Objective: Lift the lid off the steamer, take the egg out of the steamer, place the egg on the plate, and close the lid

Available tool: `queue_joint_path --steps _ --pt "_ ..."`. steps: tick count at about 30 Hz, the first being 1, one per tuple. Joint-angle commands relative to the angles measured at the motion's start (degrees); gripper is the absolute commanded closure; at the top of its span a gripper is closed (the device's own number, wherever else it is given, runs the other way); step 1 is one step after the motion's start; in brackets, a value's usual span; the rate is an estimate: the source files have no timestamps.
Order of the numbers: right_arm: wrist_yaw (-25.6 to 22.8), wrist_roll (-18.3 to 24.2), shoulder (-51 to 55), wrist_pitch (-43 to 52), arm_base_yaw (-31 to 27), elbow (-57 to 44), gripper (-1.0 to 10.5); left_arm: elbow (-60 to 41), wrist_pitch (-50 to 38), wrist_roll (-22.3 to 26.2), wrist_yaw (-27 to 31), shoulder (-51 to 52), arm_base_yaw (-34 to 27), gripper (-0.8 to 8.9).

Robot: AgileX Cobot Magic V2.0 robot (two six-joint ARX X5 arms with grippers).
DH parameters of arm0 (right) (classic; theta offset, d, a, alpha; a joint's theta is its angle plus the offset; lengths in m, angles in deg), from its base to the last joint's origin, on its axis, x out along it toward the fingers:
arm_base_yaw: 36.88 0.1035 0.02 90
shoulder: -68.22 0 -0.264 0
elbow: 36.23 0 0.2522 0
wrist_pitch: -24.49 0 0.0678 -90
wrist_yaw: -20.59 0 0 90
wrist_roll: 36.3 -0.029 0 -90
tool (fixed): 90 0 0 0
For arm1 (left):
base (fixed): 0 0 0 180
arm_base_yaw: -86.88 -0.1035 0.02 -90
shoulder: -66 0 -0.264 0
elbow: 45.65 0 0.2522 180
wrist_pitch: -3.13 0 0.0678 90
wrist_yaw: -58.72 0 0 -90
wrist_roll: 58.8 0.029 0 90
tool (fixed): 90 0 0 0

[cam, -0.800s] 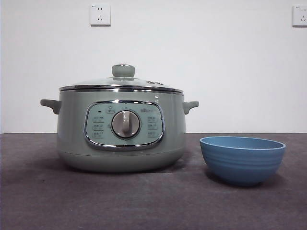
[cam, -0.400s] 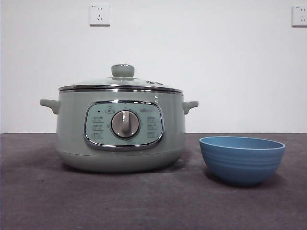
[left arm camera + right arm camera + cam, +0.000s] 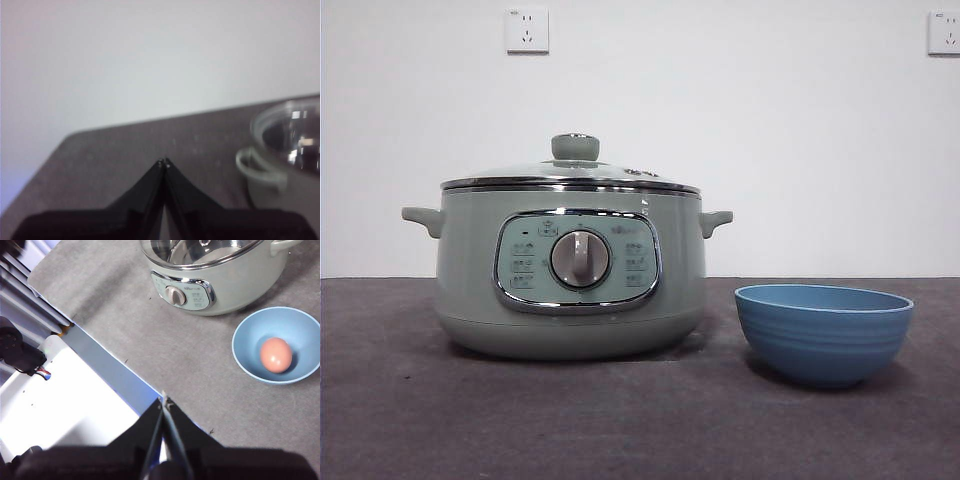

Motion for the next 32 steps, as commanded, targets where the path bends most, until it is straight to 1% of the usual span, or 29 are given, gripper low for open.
queue_joint_path --steps 1,7,12,19,21,32 --pt "-0.2 -0.3 0.1 0.3 0.1 0.0 9.5 -4.2 -0.7 -1.4 0.2 2.1 -0.7 8.17" --pt "-0.1 -0.3 0.1 0.3 0.1 0.0 9.5 -10.4 -0.7 -3.0 0.3 6.1 -0.9 8.17" --pt "-0.1 -0.3 0.1 0.3 0.1 0.0 9.5 -13.1 0.2 -4.0 0.4 8.8 -0.9 8.17" --pt "-0.1 -0.3 0.1 0.3 0.1 0.0 9.5 -13.2 6.2 -4.8 0.0 8.8 -0.9 8.17" --pt "-0.2 -0.3 0.1 0.3 0.1 0.0 9.5 -13.2 5.7 -5.8 -0.2 8.8 -0.9 8.17" --pt "-0.1 -0.3 0.1 0.3 0.1 0.0 9.5 -13.2 5.8 -5.8 0.0 8.8 -0.9 8.17"
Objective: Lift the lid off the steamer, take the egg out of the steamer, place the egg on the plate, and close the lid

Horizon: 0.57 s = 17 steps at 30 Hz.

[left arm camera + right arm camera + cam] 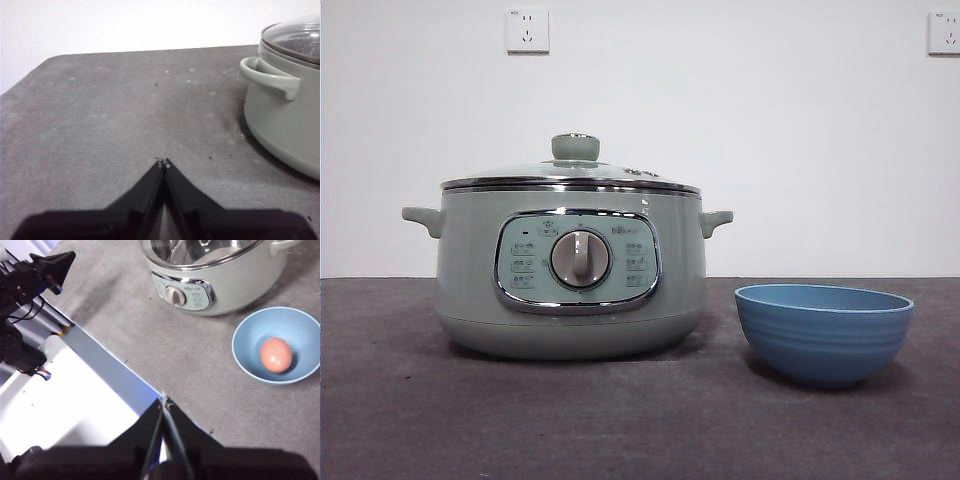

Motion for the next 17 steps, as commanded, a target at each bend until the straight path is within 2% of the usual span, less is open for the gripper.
queue_joint_path --steps 1,10,13,15,17 --pt "-0.1 -0.3 0.1 0.3 0.1 0.0 9.5 -0.8 -0.2 -0.4 0.0 0.1 -0.2 8.17" --pt "-0.1 -0.3 0.1 0.3 0.1 0.0 9.5 -0.8 -0.2 -0.4 0.0 0.1 -0.2 8.17" --pt "-1.3 3.6 1.0 1.6 -0.7 0.0 9.5 -0.8 -0.2 -0.4 0.0 0.1 -0.2 8.17" --pt "-2.9 4.7 2.4 4.3 -2.5 0.0 9.5 -0.8 -0.2 -0.4 0.0 0.1 -0.2 8.17" --pt "-2.6 5.6 4.4 9.4 -5.9 -0.4 9.5 -0.8 -0.2 -0.4 0.0 0.1 -0.2 8.17"
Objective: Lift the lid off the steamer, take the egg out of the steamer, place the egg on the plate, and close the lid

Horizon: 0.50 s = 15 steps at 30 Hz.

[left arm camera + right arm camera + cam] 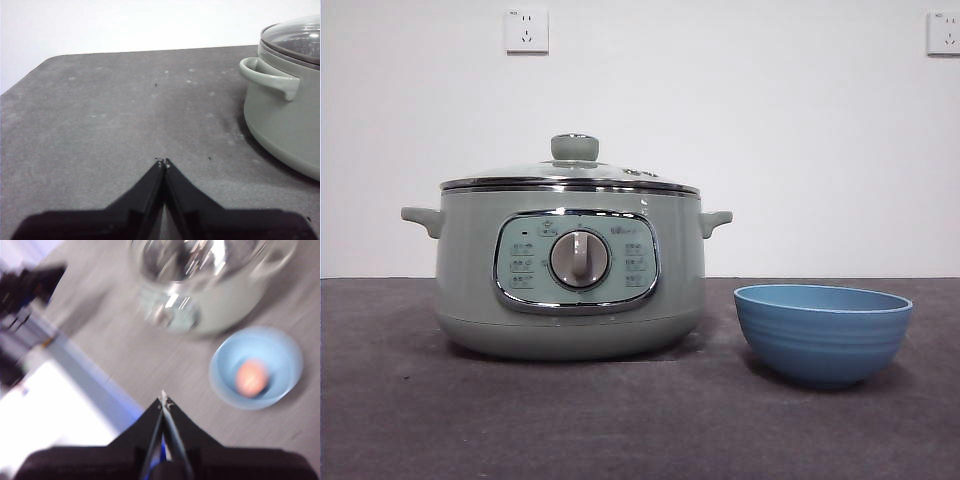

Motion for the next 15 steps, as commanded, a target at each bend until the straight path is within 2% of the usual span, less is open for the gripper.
queue_joint_path --steps 1,3,5,9,15 --pt "0.3 2.2 2.9 6.6 -4.2 -0.8 9.5 -0.8 -0.2 -0.4 0.0 0.1 -0.2 8.17" --pt "1.7 2.1 5.1 11.0 -8.0 -2.2 9.5 -0.8 -0.2 -0.4 0.0 0.1 -0.2 8.17" --pt "0.9 2.3 7.6 15.1 -11.3 -4.7 9.5 -0.8 -0.2 -0.4 0.0 0.1 -0.2 8.17" --pt "0.7 5.3 12.7 24.4 -16.9 -12.9 9.5 -0.8 -0.2 -0.4 0.0 0.1 -0.2 8.17" --pt "-0.2 3.2 21.6 45.4 -19.5 -32.1 9.5 -0.8 -0.2 -0.4 0.0 0.1 -0.2 8.17"
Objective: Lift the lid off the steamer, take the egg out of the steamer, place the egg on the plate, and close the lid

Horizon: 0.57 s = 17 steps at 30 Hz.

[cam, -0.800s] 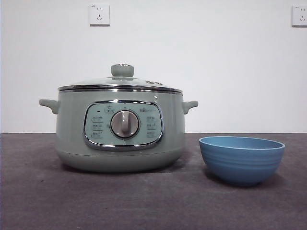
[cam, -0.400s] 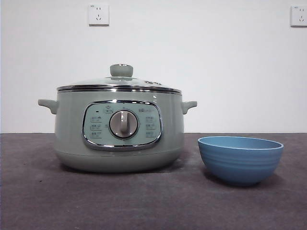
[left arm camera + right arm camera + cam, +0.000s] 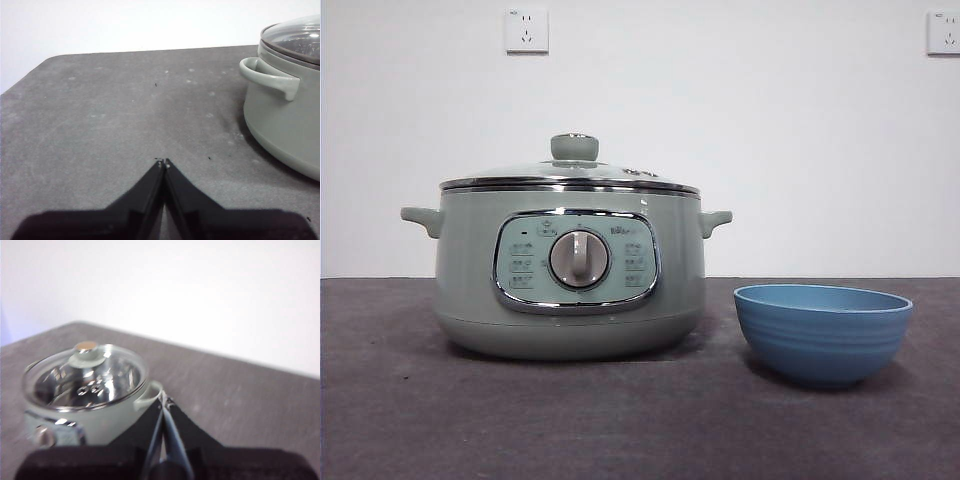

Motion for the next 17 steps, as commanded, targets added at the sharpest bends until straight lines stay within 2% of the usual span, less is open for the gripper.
queue_joint_path --steps 1,6,9,17 --pt "-2.4 -1.8 3.5 8.3 -0.2 -9.1 9.5 -0.8 -0.2 -0.4 0.0 0.1 -0.2 8.17" --pt "-10.4 -6.9 9.1 15.5 -0.2 -20.8 9.5 -0.8 -0.2 -0.4 0.0 0.1 -0.2 8.17" --pt "-13.2 -8.4 11.6 16.7 -0.2 -25.2 9.5 -0.8 -0.2 -0.4 0.0 0.1 -0.2 8.17" --pt "-13.3 -9.9 15.2 16.6 -0.2 -32.3 9.5 -0.8 -0.2 -0.4 0.0 0.1 -0.2 8.17"
